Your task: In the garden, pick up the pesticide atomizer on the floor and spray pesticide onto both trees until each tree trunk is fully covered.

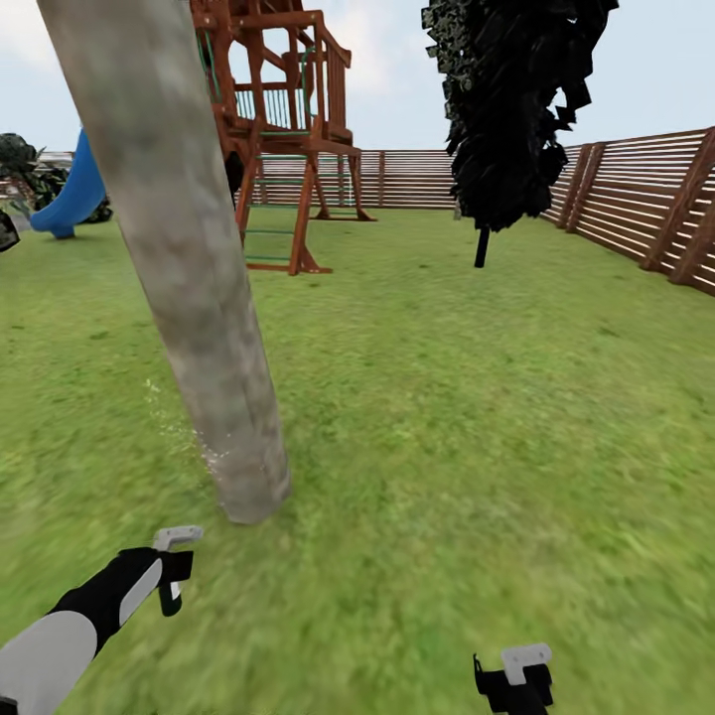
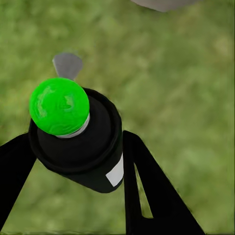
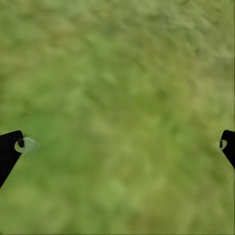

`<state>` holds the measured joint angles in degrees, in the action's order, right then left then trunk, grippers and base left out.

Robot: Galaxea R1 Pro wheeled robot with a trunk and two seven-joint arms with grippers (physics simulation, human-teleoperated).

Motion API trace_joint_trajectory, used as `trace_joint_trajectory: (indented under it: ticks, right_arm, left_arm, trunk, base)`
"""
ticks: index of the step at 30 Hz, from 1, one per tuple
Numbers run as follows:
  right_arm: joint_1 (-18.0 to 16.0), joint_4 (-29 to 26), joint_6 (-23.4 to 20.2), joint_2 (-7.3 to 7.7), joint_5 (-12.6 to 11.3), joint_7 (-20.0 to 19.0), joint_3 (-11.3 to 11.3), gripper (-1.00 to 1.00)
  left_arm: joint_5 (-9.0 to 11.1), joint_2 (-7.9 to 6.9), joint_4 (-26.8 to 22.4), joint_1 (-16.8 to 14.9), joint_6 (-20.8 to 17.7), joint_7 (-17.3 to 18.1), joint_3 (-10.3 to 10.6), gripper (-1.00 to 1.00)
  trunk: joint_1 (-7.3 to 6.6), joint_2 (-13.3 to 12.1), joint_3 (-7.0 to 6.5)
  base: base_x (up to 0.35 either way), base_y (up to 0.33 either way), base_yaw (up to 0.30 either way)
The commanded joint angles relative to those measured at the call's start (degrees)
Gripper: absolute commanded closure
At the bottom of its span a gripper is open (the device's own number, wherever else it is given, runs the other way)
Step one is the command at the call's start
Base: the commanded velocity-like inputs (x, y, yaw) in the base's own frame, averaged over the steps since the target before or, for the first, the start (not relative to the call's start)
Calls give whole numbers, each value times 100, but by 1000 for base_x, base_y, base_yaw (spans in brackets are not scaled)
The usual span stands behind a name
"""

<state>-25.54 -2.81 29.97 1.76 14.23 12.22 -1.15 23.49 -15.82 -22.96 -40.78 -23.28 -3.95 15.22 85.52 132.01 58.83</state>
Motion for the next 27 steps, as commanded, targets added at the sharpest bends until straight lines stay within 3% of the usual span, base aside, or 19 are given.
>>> trace_joint_trajectory:
  ticks: [1,13,27]
  right_arm:
    - [-2,0,0,0,0,0,1,-100]
    - [-3,0,0,0,0,0,1,-100]
    - [-1,0,0,0,0,0,1,-100]
  left_arm:
    - [-3,0,1,0,-1,0,-1,100]
    - [-3,9,2,0,-1,0,8,100]
    - [-3,0,2,0,-1,0,-1,100]
  trunk:
    - [0,0,0]
    - [0,0,0]
    - [0,0,0]
  base:
    - [1,-2,276]
    - [90,-176,55]
    - [63,-268,262]
